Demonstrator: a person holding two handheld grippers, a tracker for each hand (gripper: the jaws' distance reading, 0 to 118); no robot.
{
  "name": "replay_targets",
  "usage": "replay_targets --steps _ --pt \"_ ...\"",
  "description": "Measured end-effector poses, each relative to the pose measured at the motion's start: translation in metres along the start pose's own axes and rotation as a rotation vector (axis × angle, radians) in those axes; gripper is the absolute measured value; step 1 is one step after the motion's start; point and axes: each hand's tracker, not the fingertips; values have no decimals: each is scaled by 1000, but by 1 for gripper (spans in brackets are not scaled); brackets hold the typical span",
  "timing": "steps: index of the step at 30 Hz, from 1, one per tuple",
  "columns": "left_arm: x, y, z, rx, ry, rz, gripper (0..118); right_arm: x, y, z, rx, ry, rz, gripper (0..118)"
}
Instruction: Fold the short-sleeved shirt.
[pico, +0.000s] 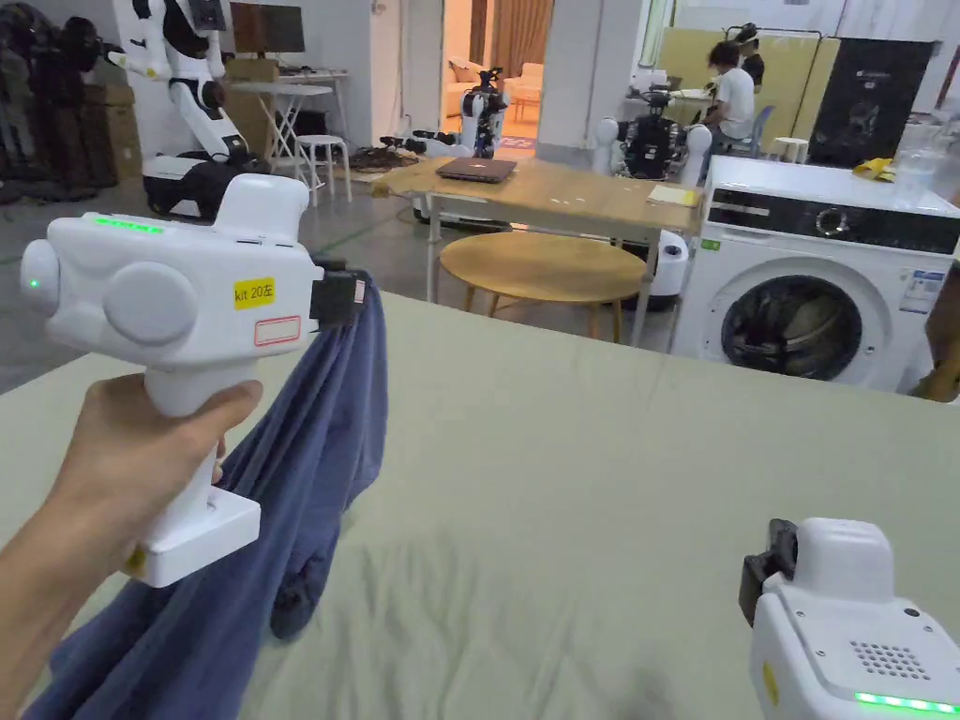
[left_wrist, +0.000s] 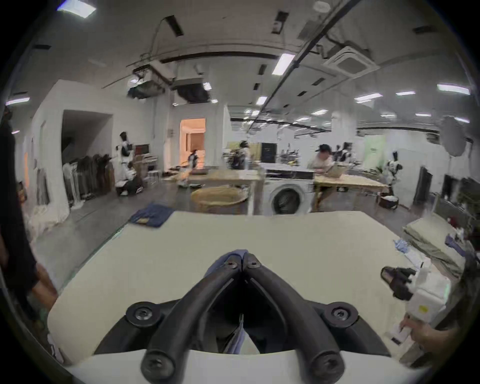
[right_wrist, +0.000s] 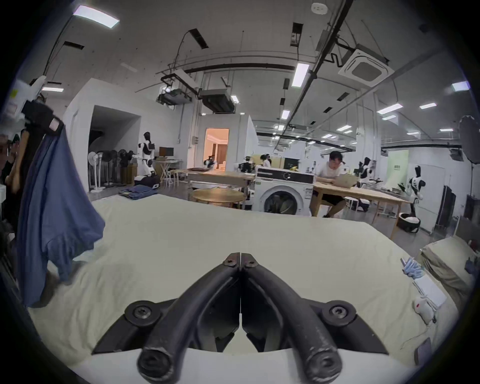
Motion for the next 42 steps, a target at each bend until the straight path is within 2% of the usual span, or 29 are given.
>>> replay_targets --steps 7,11,15,20,25,26,28,30,31,32,36,40,41,42 --pt "122 30 -59 35 -277 -27 0 64 4 29 25 -119 -12 0" --pt "195 26 -89 -1 -445 -32 0 101 4 48 34 -196 -25 0" --pt "260 -4 -112 -71 -601 -53 0 133 -4 64 25 -269 -38 0" --pt "306 -67 -134 -211 -657 -85 0 158 -19 77 -6 -323 -51 0" --pt "303 -122 -149 -322 -662 -32 0 167 -33 82 -45 -337 -69 0" --pt "298 -128 -150 -332 -655 -17 7 166 -36 81 -51 -336 -74 0" --pt "284 -132 -151 -340 -647 23 34 165 -36 79 -57 -330 -78 0" --pt "265 -133 -148 -328 -630 68 44 160 -34 78 -61 -319 -83 0" --pt "255 -131 -144 -318 -617 69 56 157 -32 77 -56 -308 -86 0" --pt "246 -129 -140 -303 -593 68 59 154 -30 76 -51 -301 -86 0" --pt "197 -127 -117 -210 -473 70 58 138 -20 72 -32 -258 -73 0" --pt "148 -137 -91 -144 -356 88 49 120 -14 65 -21 -210 -64 0" --pt "138 -140 -86 -134 -330 86 46 115 -13 64 -20 -205 -57 0" --pt "128 -144 -81 -129 -297 82 32 110 -14 63 -17 -199 -52 0"
